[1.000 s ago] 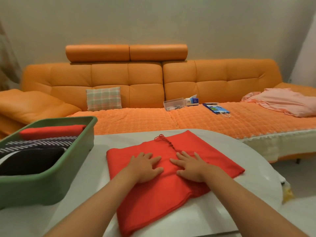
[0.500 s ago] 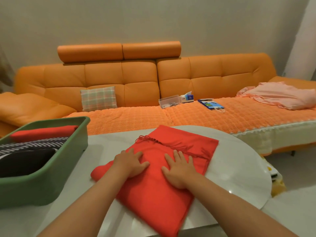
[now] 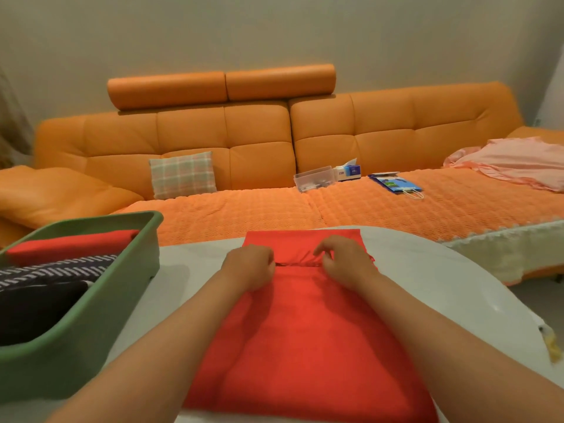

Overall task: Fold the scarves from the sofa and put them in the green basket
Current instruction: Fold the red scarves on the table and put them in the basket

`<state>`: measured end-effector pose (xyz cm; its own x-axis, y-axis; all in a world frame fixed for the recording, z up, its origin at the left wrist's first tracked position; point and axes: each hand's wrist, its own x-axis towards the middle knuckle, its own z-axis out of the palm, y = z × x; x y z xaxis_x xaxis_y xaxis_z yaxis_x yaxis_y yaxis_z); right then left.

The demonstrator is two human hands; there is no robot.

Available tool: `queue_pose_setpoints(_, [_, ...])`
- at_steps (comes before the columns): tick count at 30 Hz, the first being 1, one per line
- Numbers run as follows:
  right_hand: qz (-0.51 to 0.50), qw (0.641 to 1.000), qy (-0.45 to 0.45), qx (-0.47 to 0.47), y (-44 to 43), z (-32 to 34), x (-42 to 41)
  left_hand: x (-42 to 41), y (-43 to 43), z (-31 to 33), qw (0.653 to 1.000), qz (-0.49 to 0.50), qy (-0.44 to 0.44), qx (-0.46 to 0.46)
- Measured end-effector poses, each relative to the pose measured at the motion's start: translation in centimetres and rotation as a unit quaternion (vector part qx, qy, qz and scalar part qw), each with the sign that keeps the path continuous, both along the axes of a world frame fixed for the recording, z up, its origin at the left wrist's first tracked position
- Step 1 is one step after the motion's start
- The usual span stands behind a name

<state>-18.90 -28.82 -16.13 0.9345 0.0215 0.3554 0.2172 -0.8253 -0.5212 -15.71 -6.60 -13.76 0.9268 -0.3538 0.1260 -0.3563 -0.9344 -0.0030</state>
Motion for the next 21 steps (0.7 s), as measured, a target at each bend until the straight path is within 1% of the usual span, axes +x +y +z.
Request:
queue_pose_setpoints(2, [-0.049, 0.997, -0.027, -0.044, -0.4, -0.1, 1.8, 2.4, -1.2, -0.6, 0.998, -0.015, -0.01, -0.068])
queue_pose_setpoints(4, [-0.101, 0.991, -0.033, -0.078, -1.0, -0.4, 3.6, 5.0, -2.0, -1.4, 0.993, -0.028, -0.015, -0.115])
queue_pose_setpoints(6, [-0.132, 0.987, -0.022, -0.09, -1.8, -0.9, 5.4, 7.5, -2.8, -2.3, 0.992, -0.041, -0.012, -0.12])
queue_pose_setpoints(10, [-0.139, 0.982, -0.003, -0.124, -2.7, -2.2, 8.4, 11.6, -3.7, -3.7, 0.993, -0.052, -0.006, -0.11])
queue_pose_setpoints(12, [-0.147, 0.978, 0.007, -0.149, -2.9, -2.9, 9.6, 13.5, -3.5, -4.5, 0.996, -0.051, 0.005, -0.076])
queue_pose_setpoints(15, [-0.142, 0.966, 0.039, -0.215, -3.3, -3.4, 11.2, 15.6, -2.9, -5.2, 0.999, -0.035, 0.018, 0.007])
queue_pose_setpoints(18, [-0.129, 0.951, 0.104, -0.261, -3.6, -3.0, 12.0, 16.5, -2.6, -4.7, 0.998, -0.015, -0.024, 0.057])
queue_pose_setpoints(21, [-0.151, 0.939, 0.112, -0.289, -3.5, -2.8, 11.8, 16.4, -2.2, -3.7, 0.994, -0.031, -0.069, 0.078])
